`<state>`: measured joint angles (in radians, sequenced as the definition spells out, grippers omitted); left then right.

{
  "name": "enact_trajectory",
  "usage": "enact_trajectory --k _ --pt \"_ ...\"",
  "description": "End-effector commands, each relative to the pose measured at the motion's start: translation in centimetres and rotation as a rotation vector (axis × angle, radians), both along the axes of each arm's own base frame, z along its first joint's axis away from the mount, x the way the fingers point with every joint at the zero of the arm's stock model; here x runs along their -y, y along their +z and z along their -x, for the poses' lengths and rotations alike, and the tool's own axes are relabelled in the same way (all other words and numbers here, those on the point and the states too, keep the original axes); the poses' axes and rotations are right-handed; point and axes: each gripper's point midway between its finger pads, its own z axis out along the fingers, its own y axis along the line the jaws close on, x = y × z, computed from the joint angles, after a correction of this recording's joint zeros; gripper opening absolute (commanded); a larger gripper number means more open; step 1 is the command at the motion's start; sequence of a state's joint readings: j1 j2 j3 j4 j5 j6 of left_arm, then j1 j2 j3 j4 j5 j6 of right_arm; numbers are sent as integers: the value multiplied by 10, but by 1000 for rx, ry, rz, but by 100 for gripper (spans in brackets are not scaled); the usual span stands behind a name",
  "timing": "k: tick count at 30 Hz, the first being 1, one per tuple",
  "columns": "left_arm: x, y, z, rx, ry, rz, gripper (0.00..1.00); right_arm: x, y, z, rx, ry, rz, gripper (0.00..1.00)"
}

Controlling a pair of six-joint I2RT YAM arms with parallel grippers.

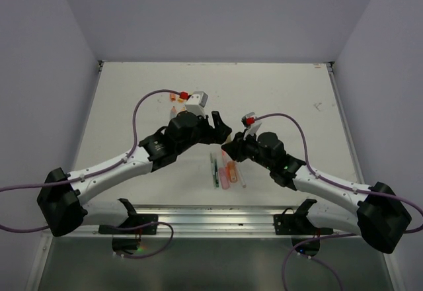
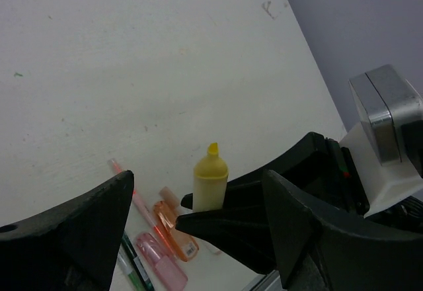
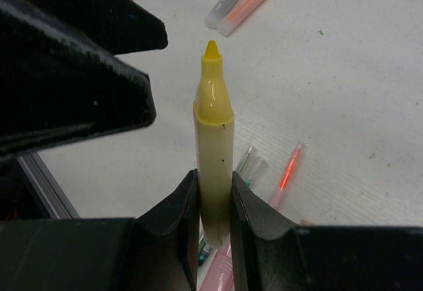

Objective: Open the pen caps

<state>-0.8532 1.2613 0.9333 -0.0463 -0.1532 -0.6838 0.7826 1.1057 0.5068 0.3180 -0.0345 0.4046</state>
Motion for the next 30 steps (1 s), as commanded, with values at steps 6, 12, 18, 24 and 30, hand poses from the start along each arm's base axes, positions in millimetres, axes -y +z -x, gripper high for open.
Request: enact_trajectory --k 6,12,18,24,30 --pt "24 3 6 37 29 46 76 -3 38 -11 60 -41 -91 0" --pt "30 -17 6 6 28 7 63 -3 39 -10 65 -39 -99 0" --pt "33 -26 7 -15 23 -2 38 -4 35 -12 63 -44 -108 0" --pt "31 -25 4 -9 44 -12 8 -4 30 -11 56 -42 -108 9" --pt "11 -43 -11 -21 97 -138 1 2 19 -13 48 -67 -67 55"
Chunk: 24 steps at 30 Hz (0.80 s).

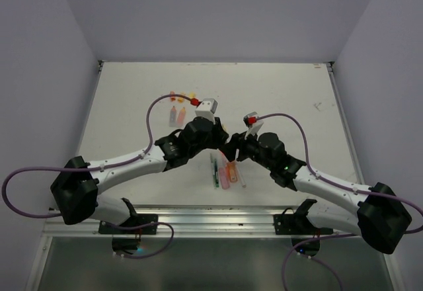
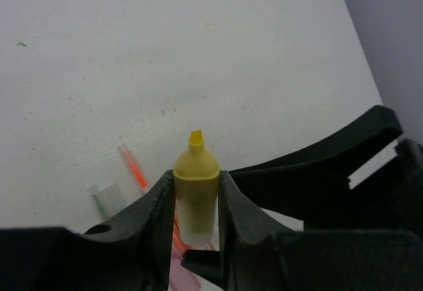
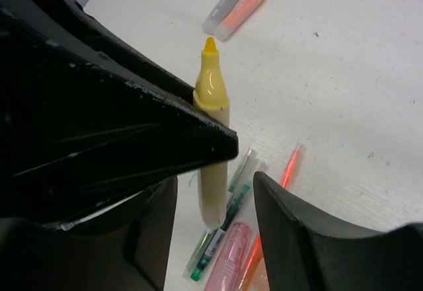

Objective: Open the pen caps

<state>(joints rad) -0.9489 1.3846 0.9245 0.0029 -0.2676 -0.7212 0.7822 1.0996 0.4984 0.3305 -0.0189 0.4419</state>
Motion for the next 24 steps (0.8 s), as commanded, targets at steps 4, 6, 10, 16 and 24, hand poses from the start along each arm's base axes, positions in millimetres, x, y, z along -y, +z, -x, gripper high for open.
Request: enact_trajectory --k 4,6,10,16,24 --pt "-44 -23 -41 -18 100 -198 1 5 13 -13 66 -55 -10 73" --pt "-64 -24 -62 -27 141 -236 1 8 10 -14 60 -67 6 84" --pt "-96 -54 -93 -98 164 -419 1 12 1 -16 51 -86 35 98" --pt "-124 -91 -139 -234 152 -522 1 12 -8 -17 29 -87 58 98" --pt "-138 -120 -186 -331 139 -563 1 11 -14 -15 24 -74 63 98"
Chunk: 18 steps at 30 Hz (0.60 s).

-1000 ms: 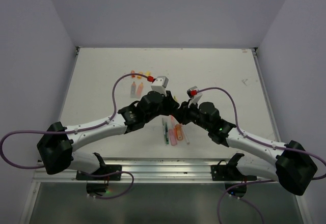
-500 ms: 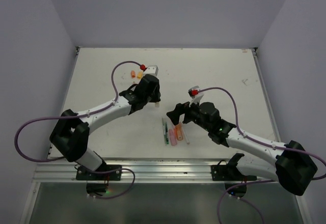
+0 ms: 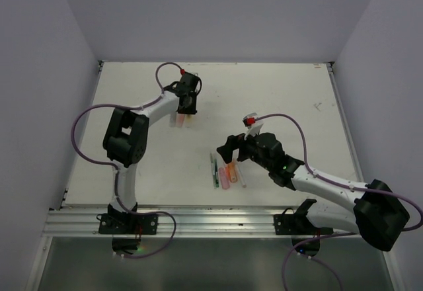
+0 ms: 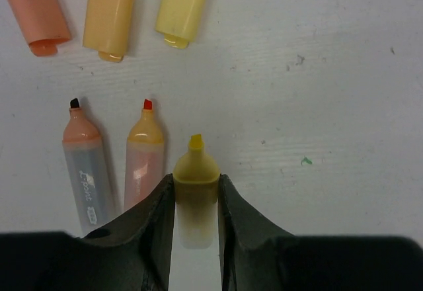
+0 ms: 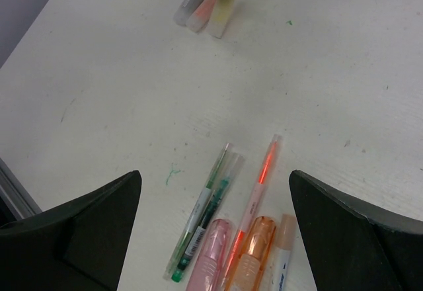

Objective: Open the pen caps

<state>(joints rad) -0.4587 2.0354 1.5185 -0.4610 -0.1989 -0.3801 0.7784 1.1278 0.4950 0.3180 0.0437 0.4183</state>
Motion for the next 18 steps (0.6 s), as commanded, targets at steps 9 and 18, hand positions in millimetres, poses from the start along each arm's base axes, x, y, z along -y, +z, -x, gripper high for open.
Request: enact_trajectory --k 9,18 --pt "-1 -24 -23 -97 -70 -27 8 -1 -6 -6 11 -8 16 99" --pt "-2 -35 -20 -137 -56 -14 36 0 -6 -7 13 -8 25 98"
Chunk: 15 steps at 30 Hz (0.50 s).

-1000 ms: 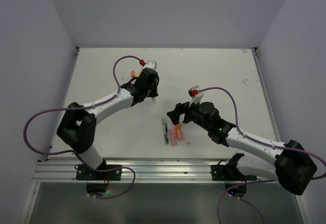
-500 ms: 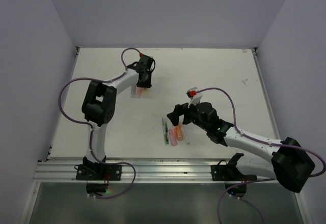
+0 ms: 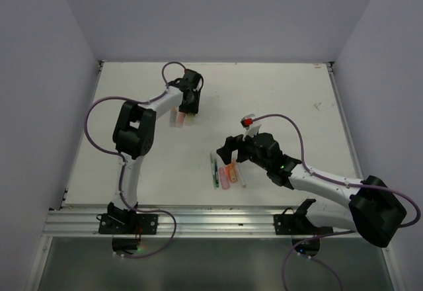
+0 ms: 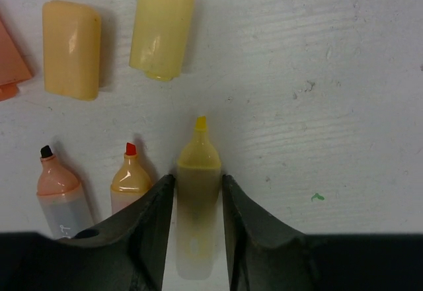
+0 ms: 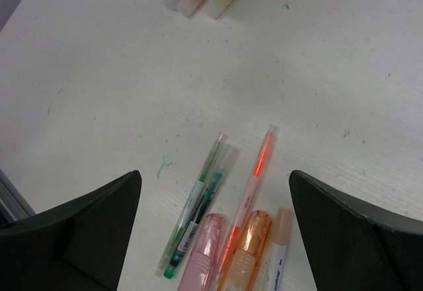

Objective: Open the pen caps

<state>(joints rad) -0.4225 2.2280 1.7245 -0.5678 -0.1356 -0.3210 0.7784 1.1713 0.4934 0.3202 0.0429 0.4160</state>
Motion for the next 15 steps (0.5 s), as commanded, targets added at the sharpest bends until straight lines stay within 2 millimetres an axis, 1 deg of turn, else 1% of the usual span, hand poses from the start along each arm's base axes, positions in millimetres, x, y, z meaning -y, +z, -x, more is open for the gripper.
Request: enact_trajectory --k 1,2,3,5,6,8,9,10,11,12,13,14,15 --pt "-2 4 3 -28 -7 14 41 0 11 -7 46 -9 -8 98" --pt "-2 6 4 -27 -8 19 43 0 10 -6 45 -5 -6 98" --pt "-1 16 4 -9 -4 30 46 0 12 -6 48 -4 -4 98" --pt "0 24 6 -1 2 45 50 0 13 -6 46 -3 1 98" --pt "1 38 4 28 2 63 54 2 13 -7 49 -8 8 98" --pt "3 51 7 41 3 89 58 3 16 -7 47 -14 18 98" --pt "4 68 7 71 3 109 62 5 16 -7 47 -20 28 98" --pt "5 75 11 76 2 122 64 6 17 -7 41 -23 39 98" --pt "6 98 11 120 1 148 71 9 19 -8 45 -34 48 98" --pt "6 108 13 140 7 162 73 11 19 -9 44 -43 61 97" --pt "3 113 19 148 11 167 76 14 17 -8 29 -48 81 97" --pt "1 122 22 170 14 176 79 16 16 -8 23 -52 93 97" --pt "0 152 24 238 13 206 82 18 15 -8 20 -58 108 95"
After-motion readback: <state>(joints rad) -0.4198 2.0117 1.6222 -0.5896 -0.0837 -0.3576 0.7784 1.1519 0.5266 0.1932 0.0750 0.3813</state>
